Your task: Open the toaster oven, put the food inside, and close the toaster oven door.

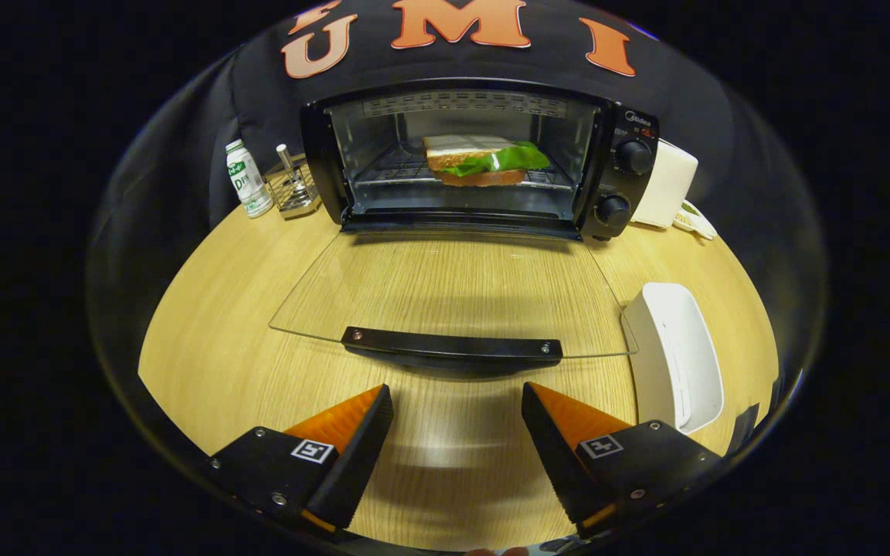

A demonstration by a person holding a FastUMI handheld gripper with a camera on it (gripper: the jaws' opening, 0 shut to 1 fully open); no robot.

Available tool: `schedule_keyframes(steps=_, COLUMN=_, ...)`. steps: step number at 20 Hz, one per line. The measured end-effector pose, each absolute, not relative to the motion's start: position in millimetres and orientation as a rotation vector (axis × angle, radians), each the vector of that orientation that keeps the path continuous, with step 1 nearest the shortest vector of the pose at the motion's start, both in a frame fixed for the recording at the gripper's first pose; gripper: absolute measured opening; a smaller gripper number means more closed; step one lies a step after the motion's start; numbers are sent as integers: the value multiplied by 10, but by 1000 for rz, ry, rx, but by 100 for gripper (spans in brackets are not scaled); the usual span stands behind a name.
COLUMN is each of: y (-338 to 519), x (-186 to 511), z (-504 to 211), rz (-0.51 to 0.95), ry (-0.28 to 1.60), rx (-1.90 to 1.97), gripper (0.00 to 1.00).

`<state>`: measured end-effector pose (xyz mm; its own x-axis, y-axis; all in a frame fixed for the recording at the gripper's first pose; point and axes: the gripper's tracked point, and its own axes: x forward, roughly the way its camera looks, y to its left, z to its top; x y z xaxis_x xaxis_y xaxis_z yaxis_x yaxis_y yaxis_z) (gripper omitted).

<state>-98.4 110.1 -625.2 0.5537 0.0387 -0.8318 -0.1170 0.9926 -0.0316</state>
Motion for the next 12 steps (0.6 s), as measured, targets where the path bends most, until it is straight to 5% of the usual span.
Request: schedule_keyframes(steps=12, y=1139, x=-740, z=-5925, rz=106, ry=943, rx=-32, gripper=100)
